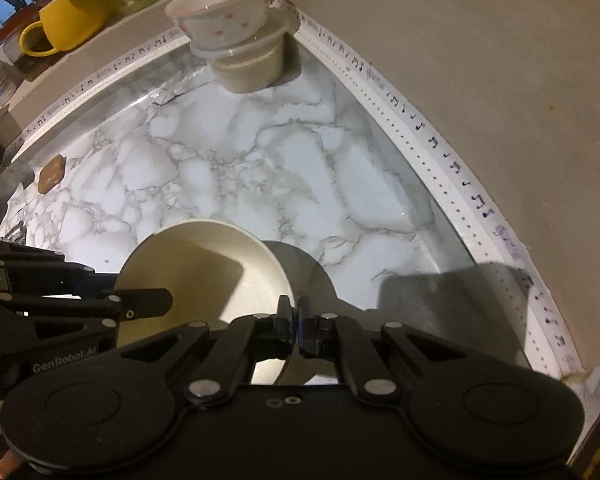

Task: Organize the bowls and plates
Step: 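Grasp the cream bowl rim with both tools, then lift the cream bowl with both tools and carry it over the pot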

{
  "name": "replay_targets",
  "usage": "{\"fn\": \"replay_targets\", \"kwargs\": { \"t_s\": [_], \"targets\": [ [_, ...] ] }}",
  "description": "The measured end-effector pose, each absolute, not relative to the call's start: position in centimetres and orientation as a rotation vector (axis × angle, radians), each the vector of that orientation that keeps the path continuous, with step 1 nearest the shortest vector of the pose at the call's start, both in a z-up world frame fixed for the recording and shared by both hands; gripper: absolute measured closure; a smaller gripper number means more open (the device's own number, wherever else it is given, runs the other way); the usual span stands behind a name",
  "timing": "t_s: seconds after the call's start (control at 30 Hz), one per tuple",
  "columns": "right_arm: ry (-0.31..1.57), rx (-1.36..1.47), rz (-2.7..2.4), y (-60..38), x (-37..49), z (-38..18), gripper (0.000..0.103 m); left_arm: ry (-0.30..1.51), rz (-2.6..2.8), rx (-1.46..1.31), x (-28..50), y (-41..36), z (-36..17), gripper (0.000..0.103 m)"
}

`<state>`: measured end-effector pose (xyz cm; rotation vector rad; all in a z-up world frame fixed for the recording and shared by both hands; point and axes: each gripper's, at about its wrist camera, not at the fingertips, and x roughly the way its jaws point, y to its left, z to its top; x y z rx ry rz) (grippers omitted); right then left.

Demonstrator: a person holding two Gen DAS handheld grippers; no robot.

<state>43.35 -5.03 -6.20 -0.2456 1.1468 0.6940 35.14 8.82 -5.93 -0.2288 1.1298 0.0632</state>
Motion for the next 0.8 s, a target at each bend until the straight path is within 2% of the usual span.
{"fn": "replay_targets", "kwargs": {
  "t_s": [0.8],
  "targets": [
    [1.016, -0.227, 0.763, -9.0, 33.5, 4.2, 0.098, 1.057, 0.007, -0.079, 24.6, 4.4, 4.7, 0.089]
  ]
}}
